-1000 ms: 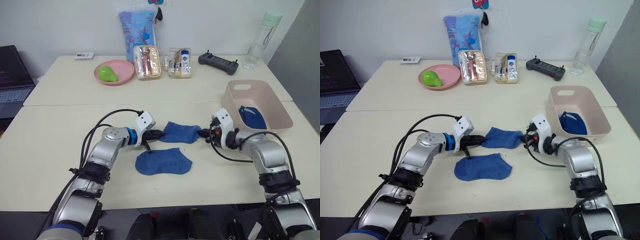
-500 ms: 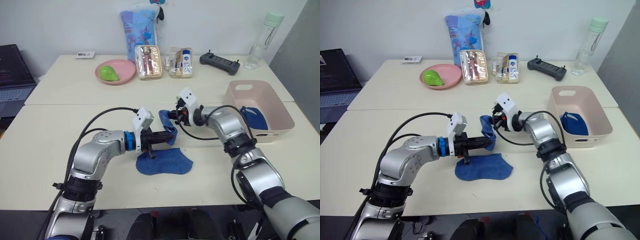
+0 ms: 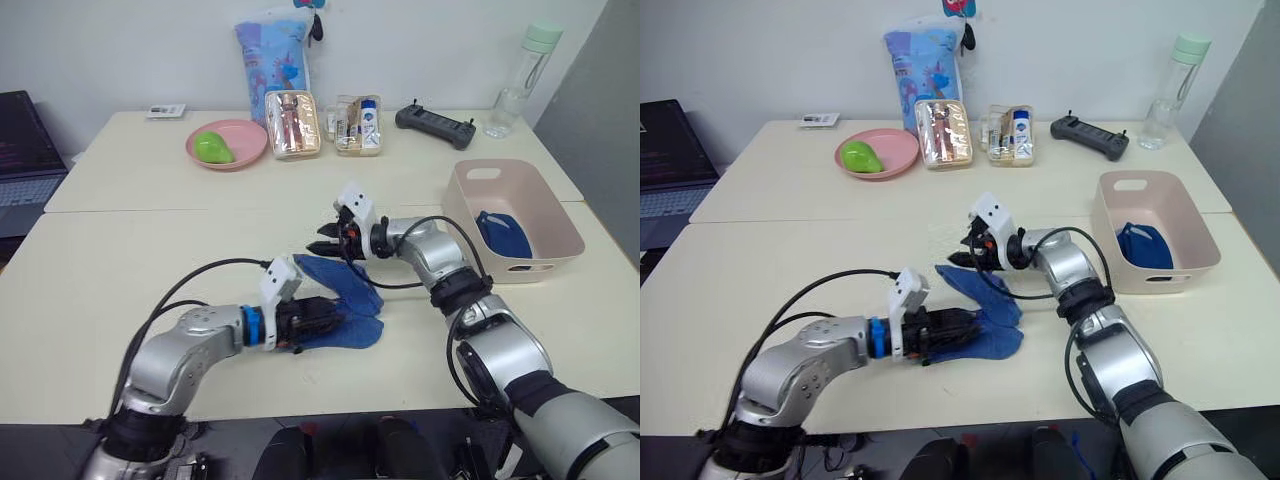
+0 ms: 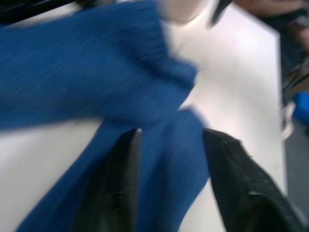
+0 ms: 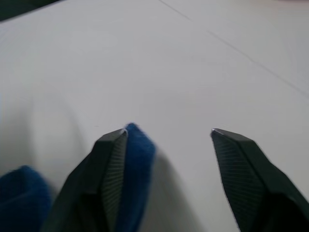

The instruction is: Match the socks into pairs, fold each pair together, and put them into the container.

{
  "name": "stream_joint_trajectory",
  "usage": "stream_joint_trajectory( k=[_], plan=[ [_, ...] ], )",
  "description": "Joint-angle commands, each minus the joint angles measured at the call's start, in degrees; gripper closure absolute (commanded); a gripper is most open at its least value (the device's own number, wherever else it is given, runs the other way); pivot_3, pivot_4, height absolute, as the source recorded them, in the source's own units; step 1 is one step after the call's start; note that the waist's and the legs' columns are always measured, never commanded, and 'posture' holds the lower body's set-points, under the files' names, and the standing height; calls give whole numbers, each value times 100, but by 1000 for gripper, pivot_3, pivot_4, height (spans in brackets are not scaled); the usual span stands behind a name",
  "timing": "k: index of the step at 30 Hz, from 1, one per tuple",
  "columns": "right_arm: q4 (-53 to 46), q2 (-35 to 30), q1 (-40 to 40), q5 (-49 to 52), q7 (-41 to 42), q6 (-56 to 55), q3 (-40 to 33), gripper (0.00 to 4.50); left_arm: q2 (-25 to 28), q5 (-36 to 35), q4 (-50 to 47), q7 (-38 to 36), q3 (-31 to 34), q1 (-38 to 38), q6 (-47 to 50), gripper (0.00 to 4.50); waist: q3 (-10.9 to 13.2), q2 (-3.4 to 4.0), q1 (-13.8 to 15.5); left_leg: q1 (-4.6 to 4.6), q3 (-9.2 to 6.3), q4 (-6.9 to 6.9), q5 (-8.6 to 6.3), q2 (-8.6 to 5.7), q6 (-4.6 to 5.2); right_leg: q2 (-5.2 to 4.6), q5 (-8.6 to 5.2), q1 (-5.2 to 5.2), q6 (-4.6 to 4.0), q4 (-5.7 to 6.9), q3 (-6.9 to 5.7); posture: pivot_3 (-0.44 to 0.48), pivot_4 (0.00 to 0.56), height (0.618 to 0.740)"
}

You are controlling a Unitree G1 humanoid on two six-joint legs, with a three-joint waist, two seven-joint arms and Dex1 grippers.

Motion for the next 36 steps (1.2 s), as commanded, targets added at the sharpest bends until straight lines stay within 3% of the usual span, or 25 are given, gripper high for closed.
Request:
stream_joint_trajectory(
  k=[1, 5, 9, 14, 18, 25, 29, 35, 36],
  plan=[
    [-1405, -212, 321, 406, 535, 665, 137, 1383, 543, -574, -400, -512, 690, 169, 65, 1583, 2, 0, 5, -1, 0, 0, 0, 0, 0, 0, 0, 0, 0, -2, 1, 0, 150, 740],
    [-2391, -596, 693, 587, 416, 1204, -10, 1383, 1010, -649, 203, -819, 1262, 21, -322, 1583, 4, 5, 26, 0, -11, 0, 0, 1, 0, 0, -1, 2, -1, -1, -9, 0, 150, 740],
    [-3247, -1229, 1145, 595, 280, 1462, -138, 1383, 1033, -146, 967, -694, 1232, -400, -996, 1583, 4, 4, 66, 0, -15, 1, 0, -11, 0, -6, -1, 8, -1, -7, -11, 0, 150, 740],
    [-4608, -2292, 2053, 555, 499, 1563, 149, 1383, 760, 640, 1976, -569, 677, -1052, -1862, 1583, 4, 3, 62, -10, -11, -1, -1, -15, 2, -11, -2, 1, 2, -14, -6, 0, 150, 740],
    [-5182, -2755, 2600, 604, 560, 1478, 337, 1383, 373, 1236, 3080, -446, 279, -1670, -2559, 1583, 5, -1, 36, -6, -8, 1, -1, -16, 3, -10, -2, 2, 3, -6, -6, 0, 150, 740],
    [-5605, -2847, 3064, 405, 256, 1399, 772, 1383, -87, 1986, 4485, -651, -366, -2353, -3413, 1583, 5, -4, 5, -6, -8, 4, -1, -12, 3, -4, -2, 2, 3, -4, -6, 0, 150, 740],
    [-5621, -2654, 3096, 293, 55, 1372, 1006, 1383, -59, 2077, 4660, -987, -504, -2376, -3456, 2490, 5, -5, 7, -6, -10, 7, -1, -12, 3, -4, -1, 2, 4, -2, -7, 0, 150, 740],
    [-5329, -2483, 2965, 153, -45, 1222, 1161, 1383, -51, 2055, 4536, -1268, -448, -2292, -3370, 4472, 4, -5, 13, -5, -11, 7, -1, -13, 2, -4, -2, 3, 4, -3, -7, 0, 150, 740],
    [-5234, -2479, 2947, 82, -57, 1133, 1179, 1383, -55, 2061, 4532, -1263, -430, -2288, -3369, 4472, 4, -5, 14, -6, -12, 8, 0, -13, 3, -4, -2, 4, 4, -3, -7, 0, 150, 740]
  ],
)
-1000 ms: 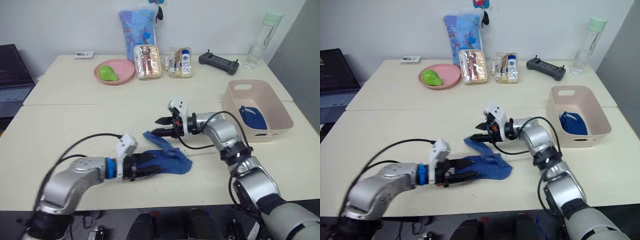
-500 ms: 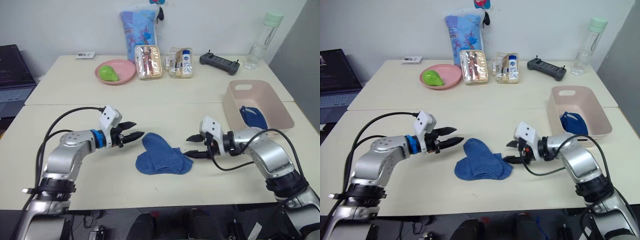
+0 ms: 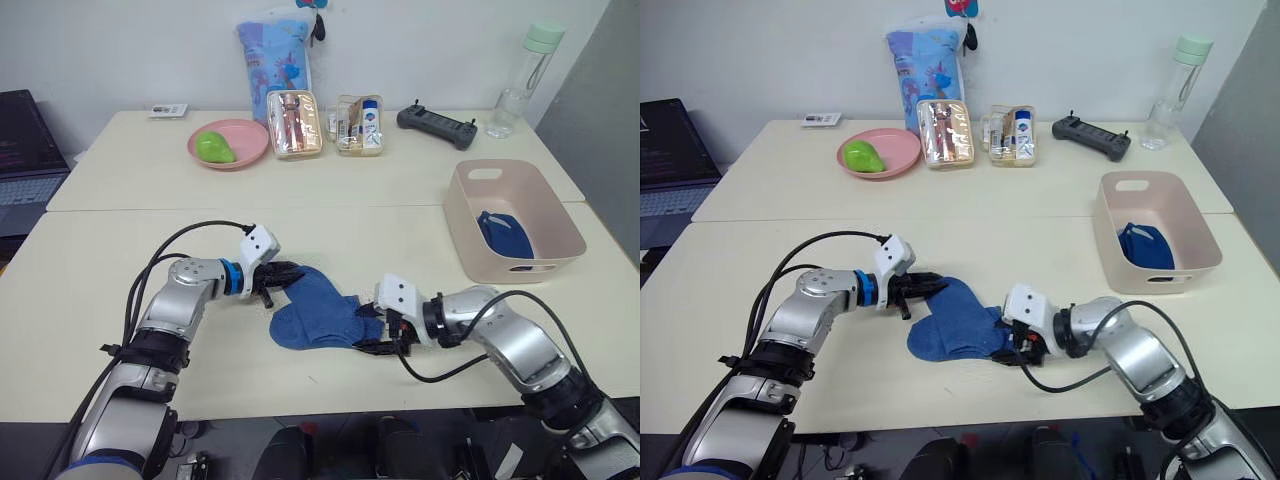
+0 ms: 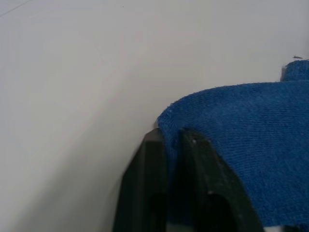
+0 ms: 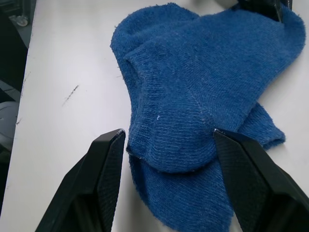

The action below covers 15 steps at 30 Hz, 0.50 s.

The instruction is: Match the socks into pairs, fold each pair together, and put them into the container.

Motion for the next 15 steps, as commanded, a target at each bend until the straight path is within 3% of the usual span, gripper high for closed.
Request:
stream_joint_trajectory(
  k=[1, 3, 10, 15],
  plan=[
    [200, 3, -139, -167, -73, -299, 17, 1567, 74, 38, -115, -34, 68, 49, 12, 4495, 0, 0, 2, 0, 0, 0, 0, 0, 0, 0, 0, 0, 0, 0, 0, 0, 150, 740],
    [318, -58, -121, -257, -2, -482, 75, 1936, 91, 24, -160, -29, 100, 80, 41, 4500, 0, 0, 1, 1, 0, 0, 0, 0, 0, 0, 0, 0, 0, 0, 0, 0, 150, 740],
    [55, 87, -125, 236, 115, -104, -231, 4472, 163, 5, -352, -4, 182, 309, 125, 4500, 0, 0, -4, 2, 0, 0, 0, 1, 0, 0, 0, 0, 0, 1, 1, 0, 150, 740],
    [-116, -24, -227, 390, 207, 100, -249, 4472, 158, -3, -426, 82, 299, 335, 170, 4500, 0, 0, -4, 2, -1, 0, 0, 1, 0, 0, 0, 0, 0, 1, 0, 0, 150, 740]
  ],
)
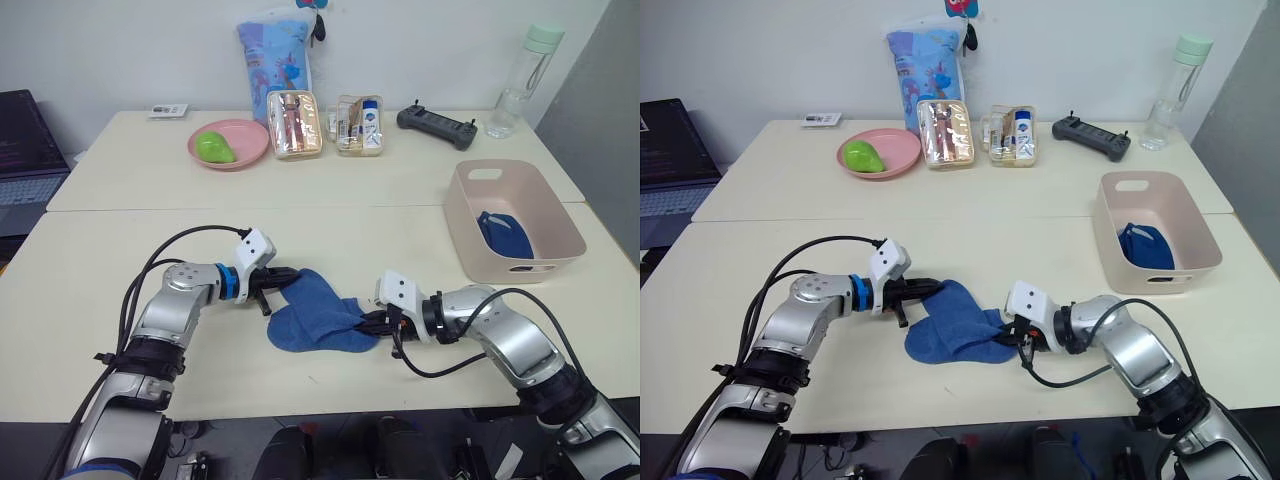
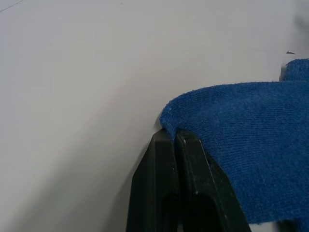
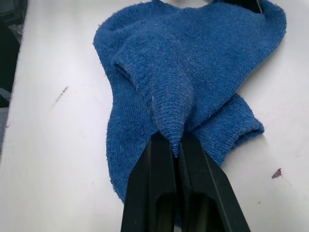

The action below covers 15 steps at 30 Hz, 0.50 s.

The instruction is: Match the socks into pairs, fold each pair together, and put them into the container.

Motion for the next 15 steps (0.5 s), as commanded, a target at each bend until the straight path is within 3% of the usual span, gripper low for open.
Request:
stream_joint_trajectory(
  k=[1, 13, 15],
  plan=[
    [-344, -112, -200, 160, 129, 87, -152, 4472, 105, -19, -103, 80, 171, 60, 45, 4500, 0, 0, 0, 0, 0, 0, 0, 0, 0, 0, 0, 0, 0, 0, 0, 0, 150, 740],
    [-50, -263, -452, 208, 241, 46, -168, 4472, 55, -260, -349, 70, 400, 122, 65, 4500, 0, 0, 15, -3, -1, 2, 0, 0, 0, -1, 0, 0, 0, -1, -2, 0, 150, 740],
    [-62, -293, -425, 203, 249, 11, -154, 3953, 40, -288, -458, 42, 364, 184, 108, 4500, 0, 0, 14, -3, -1, 2, 0, -1, 0, -1, 0, -1, 0, -1, 0, 0, 150, 740]
  ],
)
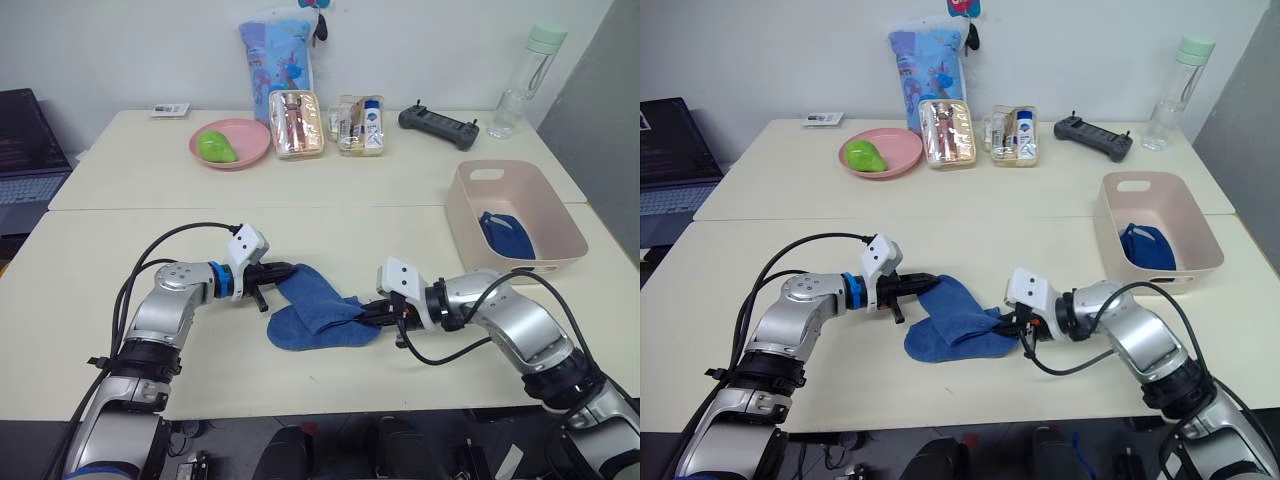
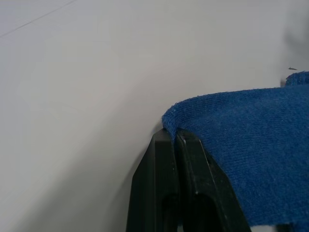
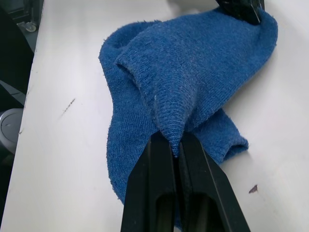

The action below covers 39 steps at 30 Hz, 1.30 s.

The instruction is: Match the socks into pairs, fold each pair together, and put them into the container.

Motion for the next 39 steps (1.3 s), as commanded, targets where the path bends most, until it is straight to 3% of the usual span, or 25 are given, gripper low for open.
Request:
stream_joint_trajectory(
  k=[1, 3, 10, 13, 16, 24, 27, 33, 39],
  plan=[
    [-116, -95, 6, 4, 59, -155, -90, 3727, 31, -109, -347, -43, 85, 90, 21, 4500, 0, 0, -1, 0, 0, 0, 0, 0, 0, 0, 0, 0, 0, 0, 0, 0, 150, 740],
    [-123, -112, 13, -15, 49, -213, -63, 3032, 27, -120, -386, -44, 86, 116, 41, 4500, 0, 0, 0, 0, -1, 0, 0, 0, 0, 0, 0, 0, 0, 0, -1, 0, 150, 740],
    [-13, -32, -26, -39, -28, -291, -24, 3032, 55, -101, -373, -64, 75, 80, 43, 4500, 0, 0, 0, 0, 0, 0, 0, 0, 0, 0, 0, 0, 0, 0, -1, 0, 150, 740],
    [57, 52, -58, -10, -68, -292, -84, 3607, 65, -92, -372, -78, 72, 72, 38, 4500, 0, 0, -1, 0, 0, 0, 0, 0, 0, 0, 0, 0, 0, 1, -1, 0, 150, 740],
    [71, 98, -94, 21, -58, -270, -129, 4473, 74, -97, -389, -94, 82, 79, 50, 4500, 0, 0, 0, 0, 0, 0, 0, 0, 0, 0, 0, 0, 0, 0, -1, 0, 150, 740],
    [497, -2, -630, -2, 129, -571, -340, 4473, 138, -471, -1259, 275, 543, 394, 553, 4500, 0, 0, -12, 1, -1, 0, 0, 1, 0, 0, 0, 0, 0, 1, 0, 0, 150, 740],
    [1433, 81, -1120, -335, 138, -1175, -283, 4473, -51, -705, -1830, 775, 834, 691, 921, 4500, 0, 0, -16, 1, 0, -1, 0, 2, 0, 0, 0, -1, 0, 0, 0, 0, 150, 740],
    [4394, 793, -2317, -1194, 142, -2917, 15, 4473, -820, -615, -2393, 2125, 1171, 1344, 931, 4500, 0, -1, -14, 6, 8, -2, 0, 3, 0, -1, 1, 1, -1, 1, 2, 0, 150, 740],
    [6152, 1208, -2995, -1659, 279, -3753, 18, 4473, -1255, -427, -2398, 2910, 1172, 1541, 631, 4500, 0, -1, 5, 1, 11, -1, 0, 3, -1, -4, 2, -2, -1, 0, 4, 0, 150, 740]
  ],
)
